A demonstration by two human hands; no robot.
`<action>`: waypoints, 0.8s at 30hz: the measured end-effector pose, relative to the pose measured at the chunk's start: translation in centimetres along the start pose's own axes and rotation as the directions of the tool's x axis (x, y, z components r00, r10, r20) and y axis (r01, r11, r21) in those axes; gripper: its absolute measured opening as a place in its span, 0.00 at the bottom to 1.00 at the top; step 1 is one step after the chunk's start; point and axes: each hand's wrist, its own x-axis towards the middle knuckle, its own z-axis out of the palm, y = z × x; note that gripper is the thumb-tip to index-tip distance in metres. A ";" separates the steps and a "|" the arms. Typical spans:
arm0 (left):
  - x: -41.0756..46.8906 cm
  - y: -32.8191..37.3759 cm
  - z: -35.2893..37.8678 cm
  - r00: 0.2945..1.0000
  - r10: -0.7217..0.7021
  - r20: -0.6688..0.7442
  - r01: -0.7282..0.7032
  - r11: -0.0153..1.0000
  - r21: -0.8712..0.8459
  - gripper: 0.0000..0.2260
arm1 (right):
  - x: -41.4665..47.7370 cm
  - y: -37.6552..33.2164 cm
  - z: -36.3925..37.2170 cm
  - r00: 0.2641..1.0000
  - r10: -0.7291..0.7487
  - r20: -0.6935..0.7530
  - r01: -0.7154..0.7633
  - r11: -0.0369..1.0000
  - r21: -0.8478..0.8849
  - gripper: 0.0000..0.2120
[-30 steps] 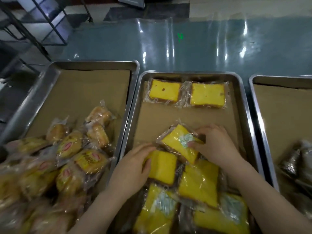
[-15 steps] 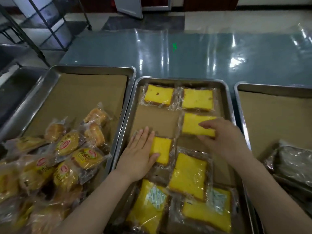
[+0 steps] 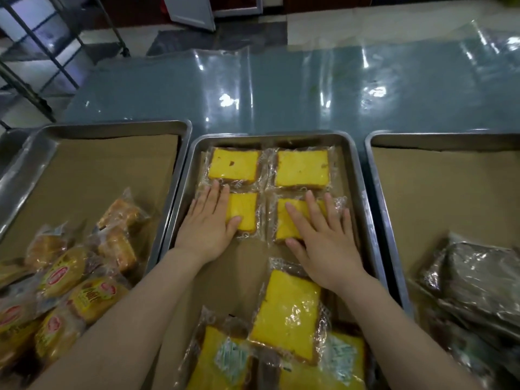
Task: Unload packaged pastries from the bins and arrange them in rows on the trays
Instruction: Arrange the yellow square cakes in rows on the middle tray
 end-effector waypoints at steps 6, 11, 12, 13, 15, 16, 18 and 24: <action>-1.1 -0.2 -0.2 0.999 0.036 -0.032 -0.037 0.999 -0.014 0.32 | -0.2 -0.2 -0.1 1.000 0.009 -0.027 -0.009 1.000 -0.002 0.29; -5.2 0.0 -0.8 0.992 0.050 -0.117 -0.067 0.987 -0.143 0.30 | 0.3 -0.2 -0.2 1.000 0.000 -0.024 0.000 1.000 0.004 0.28; -6.2 0.0 -0.9 0.994 0.043 -0.105 -0.064 0.978 -0.199 0.30 | 0.5 -0.2 -0.3 1.000 0.001 -0.015 -0.001 1.000 -0.003 0.28; -7.3 0.2 -0.9 0.996 0.035 -0.084 -0.055 0.967 -0.248 0.30 | 0.6 -0.2 -0.4 1.000 0.002 0.000 -0.002 1.000 -0.012 0.28; -10.0 0.4 -0.8 0.999 0.025 -0.034 -0.034 0.944 -0.328 0.29 | 0.6 -0.4 -0.9 1.000 0.003 0.022 -0.003 0.999 -0.039 0.28; -11.3 0.5 -0.7 0.999 0.031 -0.009 -0.032 0.931 -0.365 0.29 | 0.4 -0.6 -1.1 1.000 0.009 0.013 -0.009 0.998 -0.058 0.28; -13.6 0.3 -1.0 0.995 0.063 0.075 -0.025 0.904 -0.427 0.29 | -0.5 -1.2 -1.6 0.997 0.041 -0.058 -0.045 0.996 -0.075 0.29; -17.7 -1.2 -2.6 0.981 0.121 0.150 -0.039 0.888 -0.458 0.26 | -7.1 -1.9 -2.8 0.968 0.021 -0.251 0.043 0.967 0.249 0.17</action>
